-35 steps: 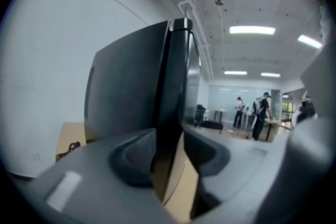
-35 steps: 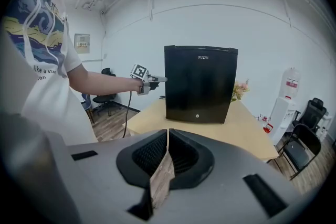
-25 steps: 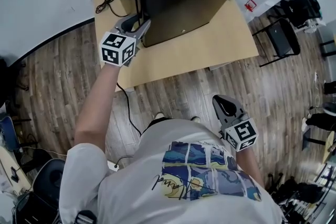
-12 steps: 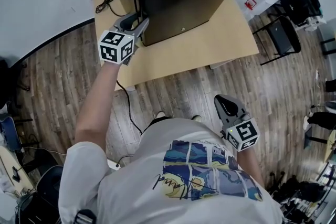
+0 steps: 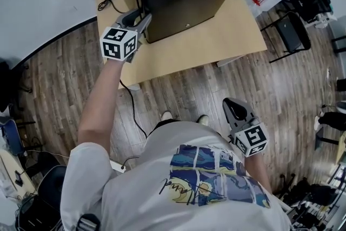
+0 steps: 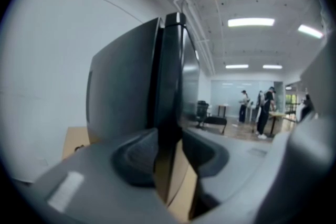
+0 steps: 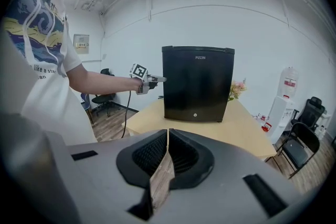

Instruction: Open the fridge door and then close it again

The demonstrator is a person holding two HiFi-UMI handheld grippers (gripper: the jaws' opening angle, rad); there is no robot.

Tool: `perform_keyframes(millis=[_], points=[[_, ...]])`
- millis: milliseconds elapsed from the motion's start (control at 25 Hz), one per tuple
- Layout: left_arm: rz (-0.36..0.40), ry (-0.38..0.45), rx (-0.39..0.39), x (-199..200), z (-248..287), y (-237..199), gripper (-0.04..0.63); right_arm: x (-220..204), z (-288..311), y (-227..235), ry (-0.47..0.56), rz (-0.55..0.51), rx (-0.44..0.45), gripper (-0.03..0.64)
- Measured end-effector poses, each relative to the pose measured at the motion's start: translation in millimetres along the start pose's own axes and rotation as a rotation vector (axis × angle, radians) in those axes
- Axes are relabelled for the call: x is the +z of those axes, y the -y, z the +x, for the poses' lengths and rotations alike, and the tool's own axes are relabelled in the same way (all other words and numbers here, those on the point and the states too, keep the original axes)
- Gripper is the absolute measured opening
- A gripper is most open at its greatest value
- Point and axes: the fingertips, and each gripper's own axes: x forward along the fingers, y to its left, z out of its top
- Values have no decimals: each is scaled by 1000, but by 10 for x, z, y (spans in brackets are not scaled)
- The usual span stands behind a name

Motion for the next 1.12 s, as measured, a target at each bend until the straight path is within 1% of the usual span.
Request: perform_keyframes(millis=[120, 280, 520, 800, 1120], points=[[-1, 1, -2, 2, -20, 25, 152, -26, -66, -6, 0, 7, -6, 17], [29, 12, -20, -26, -100, 238, 146, -65, -123, 2, -2, 13, -9, 17], [22, 16, 6, -37, -151, 414, 144, -112, -173, -34, -14, 15, 16, 17], [19, 14, 30, -73, -206, 577, 144, -166, -229, -9, 6, 13, 27, 17], [9, 2, 84, -112, -280, 860, 143, -278, -444, 220, 25, 12, 38, 17]])
